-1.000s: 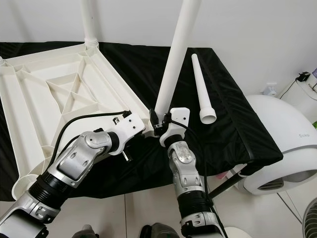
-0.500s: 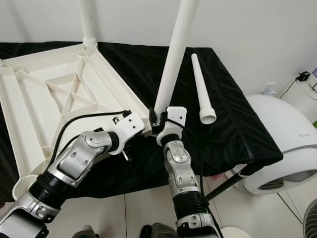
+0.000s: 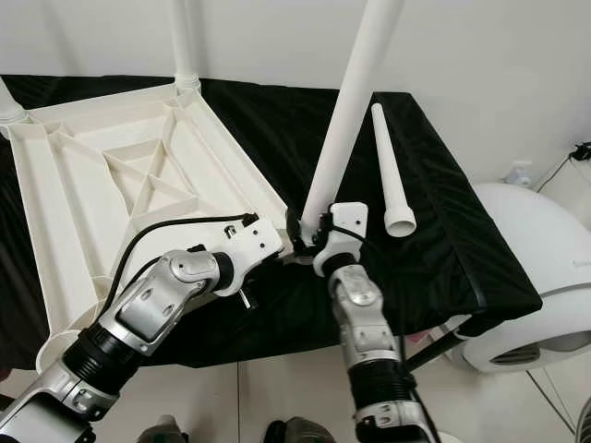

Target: Building children table

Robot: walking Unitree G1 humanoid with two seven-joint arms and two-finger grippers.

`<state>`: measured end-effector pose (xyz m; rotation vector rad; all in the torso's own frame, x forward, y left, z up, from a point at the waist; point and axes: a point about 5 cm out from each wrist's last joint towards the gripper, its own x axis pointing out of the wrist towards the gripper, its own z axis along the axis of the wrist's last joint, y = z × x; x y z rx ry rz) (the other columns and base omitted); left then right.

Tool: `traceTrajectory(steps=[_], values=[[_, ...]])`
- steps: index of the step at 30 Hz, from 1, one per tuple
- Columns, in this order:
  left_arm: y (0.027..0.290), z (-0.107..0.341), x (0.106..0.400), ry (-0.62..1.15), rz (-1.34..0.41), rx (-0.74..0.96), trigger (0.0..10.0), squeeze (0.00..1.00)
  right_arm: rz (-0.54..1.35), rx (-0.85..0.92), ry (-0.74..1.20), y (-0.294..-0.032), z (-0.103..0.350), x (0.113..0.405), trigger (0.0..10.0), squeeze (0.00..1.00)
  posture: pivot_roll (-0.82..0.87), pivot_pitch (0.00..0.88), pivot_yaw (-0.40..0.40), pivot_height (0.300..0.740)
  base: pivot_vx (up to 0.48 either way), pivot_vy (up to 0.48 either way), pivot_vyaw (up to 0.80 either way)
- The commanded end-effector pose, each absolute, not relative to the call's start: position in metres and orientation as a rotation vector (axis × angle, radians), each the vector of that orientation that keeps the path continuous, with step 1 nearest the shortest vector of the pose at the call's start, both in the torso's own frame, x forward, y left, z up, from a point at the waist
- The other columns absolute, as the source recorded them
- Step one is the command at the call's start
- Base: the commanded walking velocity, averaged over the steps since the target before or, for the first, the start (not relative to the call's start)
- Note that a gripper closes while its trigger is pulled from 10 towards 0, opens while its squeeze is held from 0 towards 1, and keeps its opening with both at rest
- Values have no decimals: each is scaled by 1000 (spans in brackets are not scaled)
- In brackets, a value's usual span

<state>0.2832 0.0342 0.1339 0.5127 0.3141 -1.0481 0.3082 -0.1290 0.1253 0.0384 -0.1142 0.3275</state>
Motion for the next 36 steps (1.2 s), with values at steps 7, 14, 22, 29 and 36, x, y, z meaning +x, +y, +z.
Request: traceTrajectory(steps=[7, 14, 22, 29, 36], values=[[30, 132, 280, 326, -1109, 514, 10000, 0, 486, 4, -139, -143, 133, 309, 10000, 0, 32, 9, -90, 740, 0, 0, 0], [30, 134, 282, 322, -1104, 511, 10000, 0, 656, -38, -105, -161, 135, 319, 10000, 0, 35, 11, -86, 740, 0, 0, 0], [30, 135, 282, 318, -1103, 512, 10000, 0, 709, -84, -62, -169, 133, 334, 10000, 0, 38, 10, -84, 740, 0, 0, 0], [30, 135, 282, 317, -1101, 511, 10000, 0, 740, -81, -36, -170, 130, 336, 9020, 0, 39, 10, -88, 740, 0, 0, 0], [29, 136, 281, 316, -1102, 507, 10000, 0, 777, -60, -11, -172, 121, 337, 0, 0, 40, 13, -92, 740, 0, 0, 0]])
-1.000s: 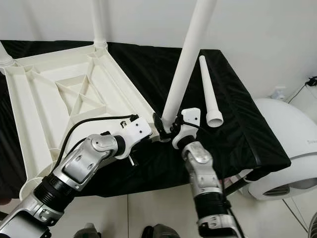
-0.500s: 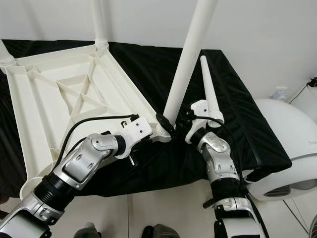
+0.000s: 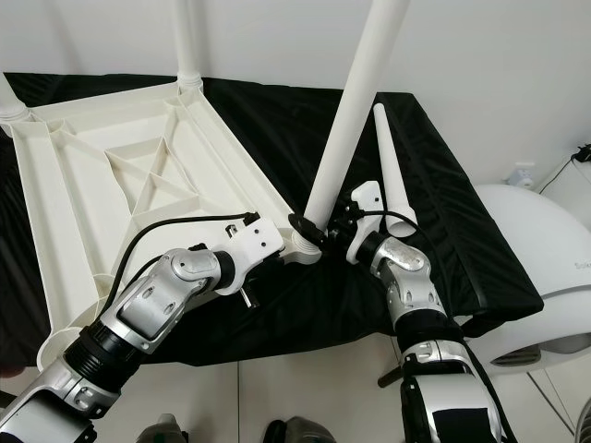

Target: Building children table

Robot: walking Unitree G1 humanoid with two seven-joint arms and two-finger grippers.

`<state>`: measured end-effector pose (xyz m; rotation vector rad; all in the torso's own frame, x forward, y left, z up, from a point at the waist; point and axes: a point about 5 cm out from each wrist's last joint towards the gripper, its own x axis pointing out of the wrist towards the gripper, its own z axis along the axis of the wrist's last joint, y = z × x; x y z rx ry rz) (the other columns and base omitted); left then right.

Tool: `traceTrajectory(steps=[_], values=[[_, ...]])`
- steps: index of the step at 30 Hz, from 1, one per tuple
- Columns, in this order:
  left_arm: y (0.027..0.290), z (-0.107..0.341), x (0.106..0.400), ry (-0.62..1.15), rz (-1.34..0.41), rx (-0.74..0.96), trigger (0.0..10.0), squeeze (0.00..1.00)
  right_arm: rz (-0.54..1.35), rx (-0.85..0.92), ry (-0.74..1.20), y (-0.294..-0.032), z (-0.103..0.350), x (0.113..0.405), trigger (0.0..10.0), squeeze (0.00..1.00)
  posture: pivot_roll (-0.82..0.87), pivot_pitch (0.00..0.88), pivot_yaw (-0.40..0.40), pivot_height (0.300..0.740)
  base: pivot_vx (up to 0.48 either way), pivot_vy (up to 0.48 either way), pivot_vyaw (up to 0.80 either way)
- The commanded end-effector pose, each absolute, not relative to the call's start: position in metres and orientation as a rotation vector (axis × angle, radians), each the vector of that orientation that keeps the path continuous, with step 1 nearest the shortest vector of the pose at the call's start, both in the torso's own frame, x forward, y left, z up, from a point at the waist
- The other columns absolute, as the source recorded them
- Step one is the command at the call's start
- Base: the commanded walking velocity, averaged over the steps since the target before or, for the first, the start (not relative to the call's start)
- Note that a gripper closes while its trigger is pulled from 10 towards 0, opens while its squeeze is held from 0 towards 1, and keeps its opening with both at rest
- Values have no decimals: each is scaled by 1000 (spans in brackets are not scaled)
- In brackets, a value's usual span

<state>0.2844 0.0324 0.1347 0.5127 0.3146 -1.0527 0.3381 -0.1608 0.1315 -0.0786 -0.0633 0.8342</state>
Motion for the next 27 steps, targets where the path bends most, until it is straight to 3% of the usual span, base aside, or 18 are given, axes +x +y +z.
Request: traceTrajectory(steps=[1, 3, 4, 5, 20, 27], values=[[29, 136, 281, 316, -1102, 506, 10000, 0, 780, -62, -9, -172, 120, 337, 0, 0, 39, 13, -92, 740, 0, 0, 0], [28, 135, 280, 316, -1103, 505, 10000, 0, 783, -63, -6, -172, 119, 337, 0, 0, 38, 14, -91, 740, 0, 0, 0], [28, 135, 280, 317, -1105, 504, 10000, 0, 785, -60, -4, -172, 118, 337, 980, 0, 37, 16, -89, 740, 0, 0, 0], [28, 135, 280, 318, -1106, 503, 10000, 0, 780, -58, -6, -173, 118, 336, 10000, 0, 36, 16, -87, 740, 0, 0, 0], [28, 135, 280, 318, -1111, 507, 10000, 0, 700, 6, -60, -171, 118, 333, 10000, 0, 35, 16, -88, 740, 0, 0, 0], [27, 134, 279, 318, -1113, 505, 10000, 0, 678, 59, -108, -150, 122, 323, 10000, 0, 32, 13, -96, 740, 0, 0, 0]])
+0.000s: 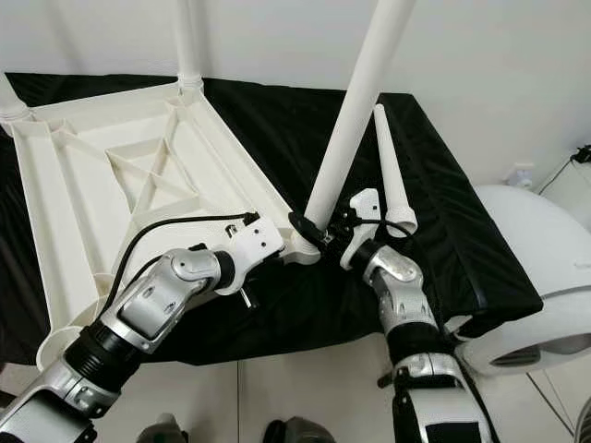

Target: Building children table

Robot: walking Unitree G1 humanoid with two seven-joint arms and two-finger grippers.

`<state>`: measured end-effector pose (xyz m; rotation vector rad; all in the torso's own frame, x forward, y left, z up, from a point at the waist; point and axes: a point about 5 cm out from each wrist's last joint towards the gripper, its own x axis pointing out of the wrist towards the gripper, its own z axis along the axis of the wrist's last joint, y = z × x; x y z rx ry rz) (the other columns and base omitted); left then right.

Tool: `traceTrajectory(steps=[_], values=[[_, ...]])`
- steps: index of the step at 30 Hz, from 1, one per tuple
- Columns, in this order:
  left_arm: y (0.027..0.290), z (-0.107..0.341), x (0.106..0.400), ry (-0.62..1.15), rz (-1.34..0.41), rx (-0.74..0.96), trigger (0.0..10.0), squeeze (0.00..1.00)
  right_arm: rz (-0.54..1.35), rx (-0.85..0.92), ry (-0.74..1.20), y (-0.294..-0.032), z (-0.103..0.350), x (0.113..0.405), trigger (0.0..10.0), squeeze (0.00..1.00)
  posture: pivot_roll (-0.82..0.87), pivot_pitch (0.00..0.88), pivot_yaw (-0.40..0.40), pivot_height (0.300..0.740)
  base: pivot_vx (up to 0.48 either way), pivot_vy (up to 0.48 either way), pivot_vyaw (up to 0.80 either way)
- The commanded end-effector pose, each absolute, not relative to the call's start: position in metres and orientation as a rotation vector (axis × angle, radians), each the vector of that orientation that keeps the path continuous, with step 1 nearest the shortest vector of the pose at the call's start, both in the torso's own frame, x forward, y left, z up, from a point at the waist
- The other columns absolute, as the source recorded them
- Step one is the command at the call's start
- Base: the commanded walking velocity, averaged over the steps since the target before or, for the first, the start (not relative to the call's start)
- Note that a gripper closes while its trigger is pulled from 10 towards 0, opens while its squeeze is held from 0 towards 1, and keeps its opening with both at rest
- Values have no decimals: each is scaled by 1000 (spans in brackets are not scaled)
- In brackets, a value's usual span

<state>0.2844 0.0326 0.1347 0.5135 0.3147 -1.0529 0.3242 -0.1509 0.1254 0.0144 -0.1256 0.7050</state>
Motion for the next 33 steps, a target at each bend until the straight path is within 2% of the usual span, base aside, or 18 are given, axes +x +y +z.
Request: traceTrajectory(steps=[1, 11, 25, 33], values=[[27, 134, 279, 318, -1112, 505, 10000, 0, 666, 60, -116, -147, 123, 322, 10000, 0, 33, 12, -99, 740, 0, 0, 0], [26, 133, 277, 319, -1117, 505, 10000, 0, 531, 61, -139, -129, 127, 317, 10000, 0, 36, 9, -103, 740, 0, 0, 0], [21, 132, 274, 315, -1136, 505, 10000, 0, 186, 80, -144, -106, 136, 314, 10000, 0, 37, 0, -107, 740, 0, 0, 0], [21, 131, 273, 314, -1134, 503, 10000, 0, 138, 77, -130, -101, 138, 314, 10000, 0, 42, 0, -109, 740, 0, 0, 0]])
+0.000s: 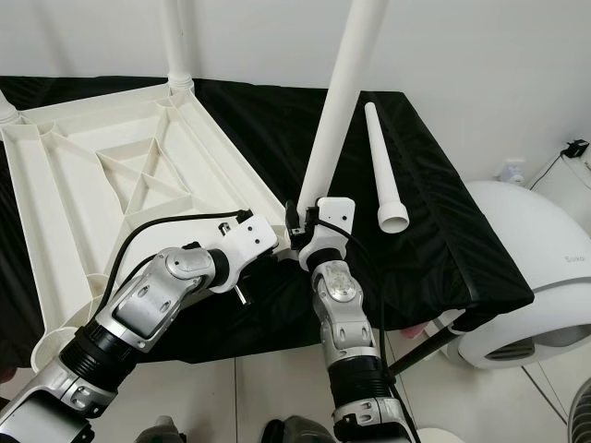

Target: Building children table

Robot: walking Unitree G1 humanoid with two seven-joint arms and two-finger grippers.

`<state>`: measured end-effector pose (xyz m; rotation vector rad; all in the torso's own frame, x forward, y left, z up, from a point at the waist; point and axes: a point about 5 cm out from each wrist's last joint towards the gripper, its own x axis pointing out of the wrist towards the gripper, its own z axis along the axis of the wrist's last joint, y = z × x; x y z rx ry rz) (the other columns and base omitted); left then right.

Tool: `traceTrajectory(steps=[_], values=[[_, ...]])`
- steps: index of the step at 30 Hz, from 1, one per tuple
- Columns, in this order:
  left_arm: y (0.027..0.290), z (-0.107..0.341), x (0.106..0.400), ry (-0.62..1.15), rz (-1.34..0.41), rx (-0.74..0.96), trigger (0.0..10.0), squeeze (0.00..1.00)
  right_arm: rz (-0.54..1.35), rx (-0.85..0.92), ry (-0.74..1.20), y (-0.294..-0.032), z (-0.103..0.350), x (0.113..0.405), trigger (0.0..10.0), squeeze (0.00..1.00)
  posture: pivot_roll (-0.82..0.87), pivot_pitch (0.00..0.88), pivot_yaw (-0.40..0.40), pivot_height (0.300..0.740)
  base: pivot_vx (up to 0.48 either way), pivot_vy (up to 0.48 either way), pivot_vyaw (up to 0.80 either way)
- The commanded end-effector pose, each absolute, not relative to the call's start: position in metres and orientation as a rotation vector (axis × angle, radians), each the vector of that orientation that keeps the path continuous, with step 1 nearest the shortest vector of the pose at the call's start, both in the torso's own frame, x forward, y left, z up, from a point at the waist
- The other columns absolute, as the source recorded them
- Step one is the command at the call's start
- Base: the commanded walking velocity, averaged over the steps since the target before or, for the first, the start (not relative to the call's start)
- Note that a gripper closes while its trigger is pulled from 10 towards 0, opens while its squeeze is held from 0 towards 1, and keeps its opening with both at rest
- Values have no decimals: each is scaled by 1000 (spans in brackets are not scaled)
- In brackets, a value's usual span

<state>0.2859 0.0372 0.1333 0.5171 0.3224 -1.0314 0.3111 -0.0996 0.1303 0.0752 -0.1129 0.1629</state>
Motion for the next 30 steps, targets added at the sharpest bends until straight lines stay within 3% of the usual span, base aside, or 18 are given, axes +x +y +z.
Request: traceTrajectory(steps=[1, 2, 4, 5, 13, 14, 23, 25, 30], values=[[22, 131, 273, 315, -1133, 504, 10000, 0, 130, 73, -127, -103, 138, 314, 10000, 0, 41, 0, -109, 740, 0, 0, 0], [22, 131, 273, 315, -1132, 505, 10000, 0, 122, 68, -125, -107, 137, 313, 10000, 471, 39, 0, -109, 740, 0, 0, 0], [22, 131, 273, 315, -1132, 506, 10000, 0, 117, 63, -125, -109, 137, 313, 10000, 471, 39, 0, -109, 740, 0, 0, 0], [22, 131, 273, 314, -1132, 505, 10000, 0, 131, 75, -126, -109, 137, 312, 10000, 1000, 37, 0, -108, 740, 0, 0, 0], [21, 131, 272, 312, -1138, 504, 10000, 0, 179, 77, -165, -112, 142, 305, 10000, 1000, 32, 0, -106, 740, 0, 0, 0], [20, 131, 272, 311, -1138, 502, 10000, 0, 224, 72, -165, -112, 140, 304, 10000, 0, 33, 0, -106, 740, 0, 0, 0], [22, 132, 274, 310, -1132, 502, 10000, 0, 381, 34, -125, -132, 131, 306, 10000, 0, 33, 5, -104, 740, 0, 0, 0], [23, 134, 275, 310, -1126, 501, 10000, 0, 494, -22, -99, -150, 127, 310, 10000, 0, 30, 12, -98, 740, 0, 0, 0], [23, 134, 275, 309, -1125, 498, 10000, 0, 515, -26, -81, -163, 126, 313, 10000, 0, 28, 12, -95, 740, 0, 0, 0]])
